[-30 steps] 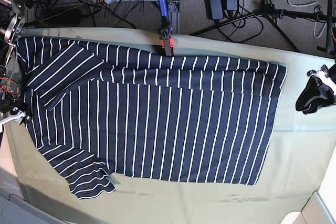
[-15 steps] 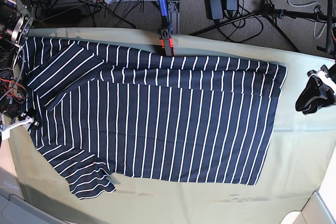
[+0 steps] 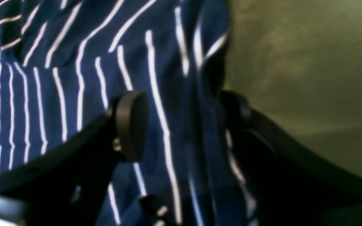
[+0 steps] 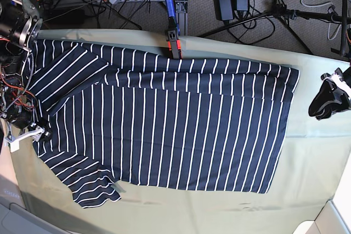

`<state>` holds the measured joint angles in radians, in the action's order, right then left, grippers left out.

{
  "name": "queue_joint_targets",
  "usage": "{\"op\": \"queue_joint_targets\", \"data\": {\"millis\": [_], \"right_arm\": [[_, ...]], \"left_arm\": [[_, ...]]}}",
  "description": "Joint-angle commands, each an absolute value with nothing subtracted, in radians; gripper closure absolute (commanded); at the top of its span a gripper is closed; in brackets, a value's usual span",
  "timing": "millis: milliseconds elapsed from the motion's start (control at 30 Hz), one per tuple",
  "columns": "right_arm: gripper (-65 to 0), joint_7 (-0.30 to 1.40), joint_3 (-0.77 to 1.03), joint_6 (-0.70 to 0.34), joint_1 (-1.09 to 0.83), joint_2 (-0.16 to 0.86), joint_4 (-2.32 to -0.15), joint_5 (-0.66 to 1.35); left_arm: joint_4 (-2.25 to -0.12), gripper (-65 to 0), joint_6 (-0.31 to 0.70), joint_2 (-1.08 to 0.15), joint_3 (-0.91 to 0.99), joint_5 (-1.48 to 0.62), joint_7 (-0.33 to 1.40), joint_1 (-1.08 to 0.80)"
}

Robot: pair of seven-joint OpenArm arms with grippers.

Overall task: Fold the T-shirt properly
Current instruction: 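Lower both grippers onto the shirt's hem-side edge and grasp it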

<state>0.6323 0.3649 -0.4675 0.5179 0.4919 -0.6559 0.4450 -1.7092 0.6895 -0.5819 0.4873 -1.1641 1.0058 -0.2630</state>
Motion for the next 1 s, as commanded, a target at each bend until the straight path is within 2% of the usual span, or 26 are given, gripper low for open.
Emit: {"op": "queue_joint_targets", "data": {"millis": [0, 233, 300, 400, 433, 567, 733, 967], "right_arm": [[-35.6, 0.63, 0.364, -0.47, 0.543, 0.501, -0.676, 0.452], [-34.7, 0.629, 0.364, -0.47, 0.543, 0.493, -0.677, 0.452], [-25.6, 0.626, 0.364, -0.47, 0.543, 0.493, -0.677, 0.452], [-3.2, 0.625, 0.364, -0.47, 0.543, 0.495, -0.677, 0.453], [0.0, 0.624, 0.364, -0.47, 0.543, 0.496, -0.677, 0.453], [0.0, 0.629, 0.364, -0.471, 0.542, 0.498, -0.678, 0.452], [0.0, 0.629, 0.364, -0.471, 0.54, 0.498, -0.678, 0.453], [0.0, 0.63, 0.364, -0.471, 0.54, 0.498, -0.678, 0.453]], "left_arm": [[-1.725, -23.9, 0.698, -0.604, 0.496, -1.185, 0.984, -0.255], [-1.725, -23.9, 0.698, -0.604, 0.496, -1.186, 0.983, -0.255], [-1.725, -23.9, 0.698, -0.604, 0.496, -1.186, 0.983, -0.255], [-1.725, -23.9, 0.698, -0.604, 0.496, -1.186, 0.978, -0.255], [-1.725, -23.9, 0.698, -0.604, 0.496, -1.186, 0.969, -0.255], [-1.724, -23.9, 0.698, -0.604, 0.496, -1.18, 0.966, -0.243], [-1.666, -23.9, 0.698, -0.604, 0.488, -1.059, 0.892, -0.159], [-1.396, -23.9, 0.698, -0.604, 0.31, -0.973, 0.839, 0.09]]}}
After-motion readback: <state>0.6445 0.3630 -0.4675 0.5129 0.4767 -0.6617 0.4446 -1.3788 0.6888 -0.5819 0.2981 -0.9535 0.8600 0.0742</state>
